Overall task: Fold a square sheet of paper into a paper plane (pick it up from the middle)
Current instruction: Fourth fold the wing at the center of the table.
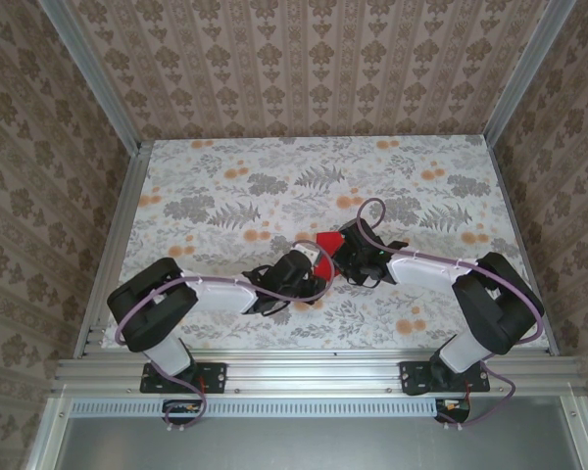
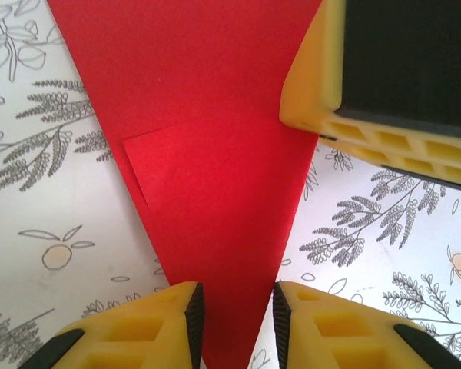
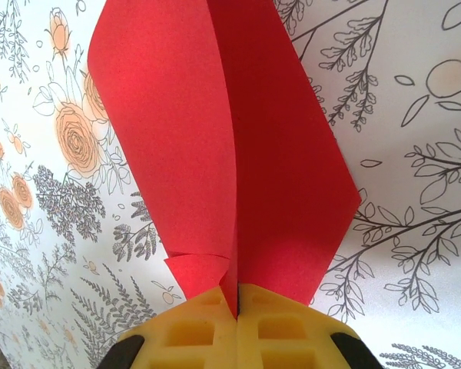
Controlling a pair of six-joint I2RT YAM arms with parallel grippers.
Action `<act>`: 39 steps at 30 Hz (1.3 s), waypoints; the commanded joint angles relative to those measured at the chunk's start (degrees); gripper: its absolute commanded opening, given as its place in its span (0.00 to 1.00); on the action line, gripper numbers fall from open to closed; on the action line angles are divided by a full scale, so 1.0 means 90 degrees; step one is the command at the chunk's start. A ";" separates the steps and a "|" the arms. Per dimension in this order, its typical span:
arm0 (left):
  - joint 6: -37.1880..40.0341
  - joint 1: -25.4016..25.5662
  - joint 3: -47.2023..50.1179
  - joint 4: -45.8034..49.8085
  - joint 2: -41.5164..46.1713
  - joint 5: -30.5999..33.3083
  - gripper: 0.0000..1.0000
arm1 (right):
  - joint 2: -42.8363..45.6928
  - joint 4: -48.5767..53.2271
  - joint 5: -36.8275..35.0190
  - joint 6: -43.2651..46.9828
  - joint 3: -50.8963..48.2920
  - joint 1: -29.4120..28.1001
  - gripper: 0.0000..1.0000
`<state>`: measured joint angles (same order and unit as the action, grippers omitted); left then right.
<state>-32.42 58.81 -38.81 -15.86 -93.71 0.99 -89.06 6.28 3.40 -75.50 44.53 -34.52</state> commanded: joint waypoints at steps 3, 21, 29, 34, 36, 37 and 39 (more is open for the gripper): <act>0.0243 0.0019 -0.0339 0.0082 -0.0208 0.0305 0.30 | 0.0088 0.0073 0.0188 -0.0242 -0.0046 0.0047 0.01; 0.0496 0.0081 -0.0179 -0.0249 -0.0342 0.0685 0.29 | 0.0090 -0.0108 0.0653 -0.0517 -0.0114 0.0163 0.03; 0.1176 0.0278 -0.0095 -0.0297 -0.0046 0.0778 0.39 | 0.0059 0.0264 0.0648 -0.0355 0.0009 0.0285 0.02; 0.1400 0.0264 -0.0169 0.0152 0.0270 0.0687 0.44 | 0.0042 0.0455 0.0791 -0.0174 0.0154 0.0403 0.02; 0.1443 0.0264 -0.0117 0.0115 0.0427 0.0561 0.48 | 0.0033 0.0549 0.0842 -0.0081 0.0236 0.0442 0.02; 0.1474 0.0267 -0.0053 0.0027 0.0493 0.0508 0.49 | 0.0014 0.0594 0.0883 -0.0046 0.0271 0.0464 0.02; 0.1525 0.0264 0.0068 -0.0184 0.0573 0.0447 0.51 | -0.0033 0.0587 0.0997 -0.0027 0.0296 0.0509 0.02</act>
<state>-20.97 60.82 -39.62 -16.34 -90.72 6.31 -89.08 8.88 9.96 -76.79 45.34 -30.48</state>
